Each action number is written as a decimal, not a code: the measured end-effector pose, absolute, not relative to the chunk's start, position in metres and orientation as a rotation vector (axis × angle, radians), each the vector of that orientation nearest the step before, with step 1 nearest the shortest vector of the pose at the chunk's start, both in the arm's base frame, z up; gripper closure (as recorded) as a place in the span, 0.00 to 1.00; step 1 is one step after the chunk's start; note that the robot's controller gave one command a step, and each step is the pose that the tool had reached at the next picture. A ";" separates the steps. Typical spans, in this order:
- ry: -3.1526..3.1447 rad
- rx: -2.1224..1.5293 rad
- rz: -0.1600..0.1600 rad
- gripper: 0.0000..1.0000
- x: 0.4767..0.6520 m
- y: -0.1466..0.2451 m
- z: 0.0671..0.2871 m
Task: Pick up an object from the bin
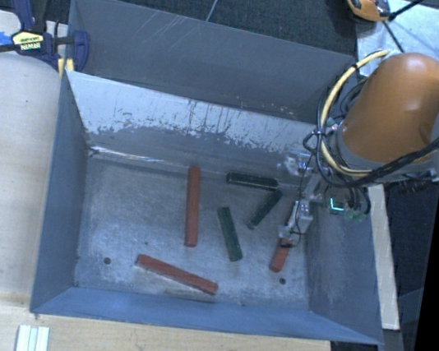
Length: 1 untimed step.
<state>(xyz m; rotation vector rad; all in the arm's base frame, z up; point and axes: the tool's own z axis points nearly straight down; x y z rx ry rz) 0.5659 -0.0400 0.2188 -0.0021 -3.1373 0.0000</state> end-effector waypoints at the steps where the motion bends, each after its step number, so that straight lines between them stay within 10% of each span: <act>1: -3.145 -0.001 0.001 0.00 0.568 -0.040 0.223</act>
Offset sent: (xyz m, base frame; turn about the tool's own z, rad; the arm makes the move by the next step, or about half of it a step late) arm -0.0128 -0.0269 -0.1302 -0.0606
